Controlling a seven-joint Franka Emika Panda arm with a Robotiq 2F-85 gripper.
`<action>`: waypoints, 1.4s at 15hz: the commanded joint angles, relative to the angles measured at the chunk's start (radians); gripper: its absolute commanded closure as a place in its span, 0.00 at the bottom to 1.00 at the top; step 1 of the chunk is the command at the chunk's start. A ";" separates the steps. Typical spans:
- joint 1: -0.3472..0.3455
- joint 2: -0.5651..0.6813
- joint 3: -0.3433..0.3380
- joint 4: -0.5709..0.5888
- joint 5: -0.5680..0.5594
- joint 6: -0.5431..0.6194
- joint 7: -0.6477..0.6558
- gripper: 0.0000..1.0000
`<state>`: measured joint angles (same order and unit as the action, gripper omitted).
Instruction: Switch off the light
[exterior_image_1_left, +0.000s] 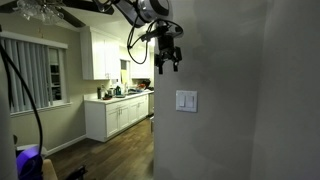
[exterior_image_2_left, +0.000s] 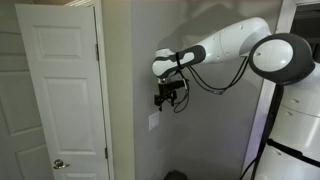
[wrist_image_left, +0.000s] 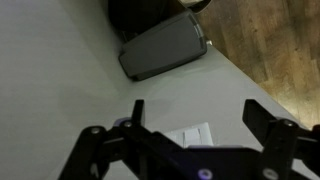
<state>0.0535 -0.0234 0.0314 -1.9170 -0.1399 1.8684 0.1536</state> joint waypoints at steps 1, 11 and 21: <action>-0.004 0.000 0.006 0.004 0.000 -0.003 0.000 0.00; -0.005 -0.025 0.006 -0.058 -0.007 0.049 -0.015 0.00; -0.037 -0.083 -0.044 -0.489 0.003 0.790 -0.190 0.00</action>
<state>0.0381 -0.0738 0.0000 -2.3123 -0.1473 2.4655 0.0454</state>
